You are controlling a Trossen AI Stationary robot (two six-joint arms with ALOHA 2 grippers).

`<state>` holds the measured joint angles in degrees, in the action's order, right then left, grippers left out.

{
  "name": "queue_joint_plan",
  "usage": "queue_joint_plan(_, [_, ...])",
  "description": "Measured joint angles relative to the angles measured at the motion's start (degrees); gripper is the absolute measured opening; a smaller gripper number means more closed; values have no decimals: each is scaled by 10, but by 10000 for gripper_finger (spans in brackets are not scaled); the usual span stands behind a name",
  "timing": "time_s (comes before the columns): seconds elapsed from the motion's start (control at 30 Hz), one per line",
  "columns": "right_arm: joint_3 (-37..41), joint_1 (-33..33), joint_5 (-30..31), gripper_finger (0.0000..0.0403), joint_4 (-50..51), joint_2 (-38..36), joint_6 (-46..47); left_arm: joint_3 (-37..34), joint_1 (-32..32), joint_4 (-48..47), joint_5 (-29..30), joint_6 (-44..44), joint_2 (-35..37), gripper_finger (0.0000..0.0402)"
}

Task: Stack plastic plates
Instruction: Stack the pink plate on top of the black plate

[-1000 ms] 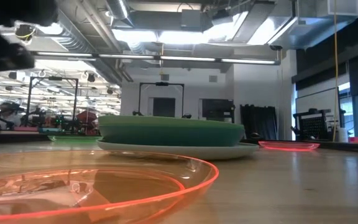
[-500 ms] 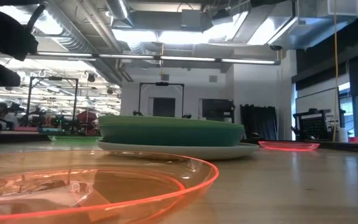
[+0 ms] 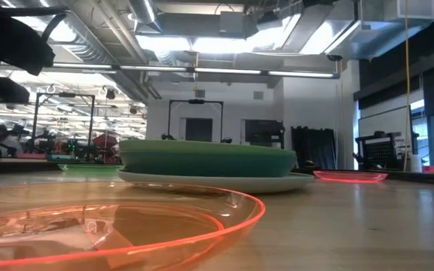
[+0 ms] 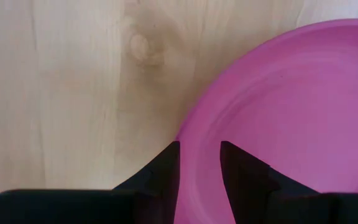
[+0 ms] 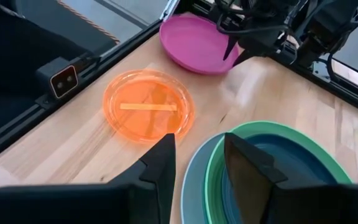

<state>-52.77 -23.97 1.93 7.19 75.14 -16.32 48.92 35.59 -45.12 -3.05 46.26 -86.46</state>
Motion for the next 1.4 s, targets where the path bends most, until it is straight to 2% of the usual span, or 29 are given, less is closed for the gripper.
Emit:
queue_joint_plan(0.37, [0, 0, 1, 129, 0, 13, 0, 11, 0, -69, 33, -5, 0, 108])
queue_joint_plan(0.53, [0, 0, 1, 129, -1, 17, 0, -4, 2, -51, 17, -1, 0, 107])
queue_joint_plan(0.77, [0, 0, 1, 129, -3, 17, 0, -51, 2, 34, -17, 1, 0, 106])
queue_joint_plan(0.87, [0, 0, 10, 129, -6, 17, 0, -63, 2, 46, -21, 1, 0, 91])
queue_joint_plan(1.13, [0, 0, 16, 129, -12, 17, 0, -66, -4, 59, -43, -3, 2, 11])
queue_joint_plan(1.23, [0, 0, 16, 129, -12, 17, 0, -64, -12, 57, -66, -3, 2, 11])
queue_joint_plan(1.4, [0, 0, 13, 129, -7, 31, 23, -56, -21, 50, -62, -17, 30, 9])
